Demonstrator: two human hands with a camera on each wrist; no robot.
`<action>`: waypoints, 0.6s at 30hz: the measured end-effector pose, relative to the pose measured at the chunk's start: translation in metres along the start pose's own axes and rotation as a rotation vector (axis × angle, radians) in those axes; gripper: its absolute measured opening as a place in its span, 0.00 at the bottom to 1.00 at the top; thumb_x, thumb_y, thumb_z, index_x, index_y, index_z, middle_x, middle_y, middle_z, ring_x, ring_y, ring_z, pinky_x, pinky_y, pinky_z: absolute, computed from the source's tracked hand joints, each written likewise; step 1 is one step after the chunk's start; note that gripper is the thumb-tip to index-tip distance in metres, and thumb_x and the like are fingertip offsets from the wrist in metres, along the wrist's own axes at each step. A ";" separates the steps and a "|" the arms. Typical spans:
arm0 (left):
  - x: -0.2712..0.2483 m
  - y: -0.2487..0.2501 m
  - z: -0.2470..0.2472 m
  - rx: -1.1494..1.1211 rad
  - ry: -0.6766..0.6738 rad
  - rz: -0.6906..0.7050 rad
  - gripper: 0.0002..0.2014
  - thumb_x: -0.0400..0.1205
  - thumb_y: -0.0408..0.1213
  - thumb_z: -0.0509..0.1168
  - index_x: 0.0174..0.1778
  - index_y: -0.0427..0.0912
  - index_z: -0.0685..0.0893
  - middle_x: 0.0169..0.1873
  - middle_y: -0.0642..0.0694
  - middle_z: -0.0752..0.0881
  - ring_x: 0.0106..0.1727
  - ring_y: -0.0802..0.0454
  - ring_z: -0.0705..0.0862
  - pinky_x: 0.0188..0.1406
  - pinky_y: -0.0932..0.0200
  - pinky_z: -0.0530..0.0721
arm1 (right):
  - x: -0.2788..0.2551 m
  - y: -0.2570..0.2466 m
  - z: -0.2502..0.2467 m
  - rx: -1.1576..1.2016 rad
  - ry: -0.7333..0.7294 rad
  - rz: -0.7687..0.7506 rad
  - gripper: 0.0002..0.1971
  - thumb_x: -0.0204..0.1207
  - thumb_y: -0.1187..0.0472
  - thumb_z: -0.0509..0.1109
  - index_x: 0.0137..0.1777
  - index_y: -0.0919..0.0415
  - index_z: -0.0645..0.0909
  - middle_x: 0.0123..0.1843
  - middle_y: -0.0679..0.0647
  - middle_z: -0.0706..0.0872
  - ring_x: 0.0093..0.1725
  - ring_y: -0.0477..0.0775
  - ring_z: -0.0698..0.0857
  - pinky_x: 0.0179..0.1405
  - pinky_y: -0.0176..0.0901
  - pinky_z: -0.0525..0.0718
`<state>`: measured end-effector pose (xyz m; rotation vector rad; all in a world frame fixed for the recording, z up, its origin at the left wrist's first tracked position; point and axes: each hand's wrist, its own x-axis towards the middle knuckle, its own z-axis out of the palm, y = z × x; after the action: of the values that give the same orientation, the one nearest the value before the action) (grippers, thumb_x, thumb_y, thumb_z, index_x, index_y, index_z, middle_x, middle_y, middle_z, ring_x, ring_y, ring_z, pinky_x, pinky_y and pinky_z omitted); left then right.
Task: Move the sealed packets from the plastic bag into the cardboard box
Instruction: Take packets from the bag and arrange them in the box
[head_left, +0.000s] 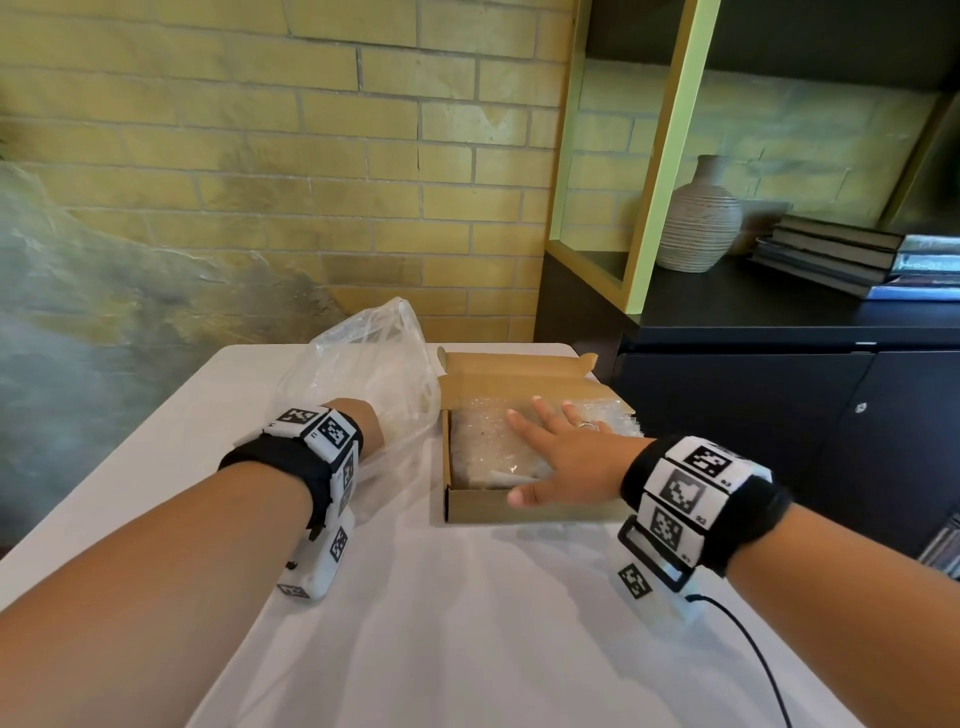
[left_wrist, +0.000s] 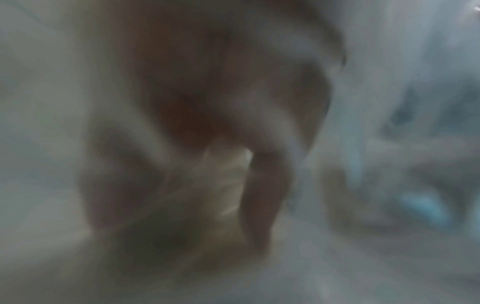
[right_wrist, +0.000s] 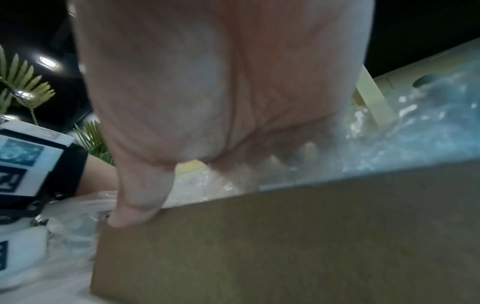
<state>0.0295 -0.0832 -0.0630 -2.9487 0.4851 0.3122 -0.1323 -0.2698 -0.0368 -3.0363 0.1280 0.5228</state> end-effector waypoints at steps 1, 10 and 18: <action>0.003 -0.001 0.001 0.028 -0.017 0.015 0.16 0.87 0.35 0.53 0.65 0.32 0.79 0.65 0.39 0.81 0.66 0.44 0.80 0.63 0.59 0.75 | 0.001 0.000 0.000 0.000 0.002 0.003 0.48 0.73 0.32 0.60 0.81 0.45 0.33 0.83 0.54 0.29 0.82 0.64 0.33 0.79 0.64 0.42; -0.007 -0.010 -0.013 -0.022 -0.045 0.002 0.16 0.86 0.36 0.56 0.65 0.30 0.78 0.48 0.43 0.78 0.55 0.48 0.80 0.55 0.61 0.75 | -0.019 0.004 0.004 -0.006 -0.020 -0.063 0.47 0.75 0.35 0.61 0.82 0.48 0.32 0.84 0.53 0.33 0.83 0.61 0.35 0.81 0.61 0.42; -0.040 -0.023 -0.060 -0.566 0.268 0.014 0.11 0.80 0.25 0.56 0.56 0.32 0.78 0.43 0.35 0.82 0.40 0.41 0.78 0.37 0.54 0.75 | -0.026 0.000 -0.010 0.107 0.108 -0.122 0.41 0.78 0.42 0.63 0.83 0.51 0.44 0.85 0.50 0.48 0.82 0.54 0.54 0.79 0.48 0.56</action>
<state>0.0110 -0.0597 0.0069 -3.5668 0.5189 0.0544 -0.1534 -0.2687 -0.0191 -2.9434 -0.0234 0.3324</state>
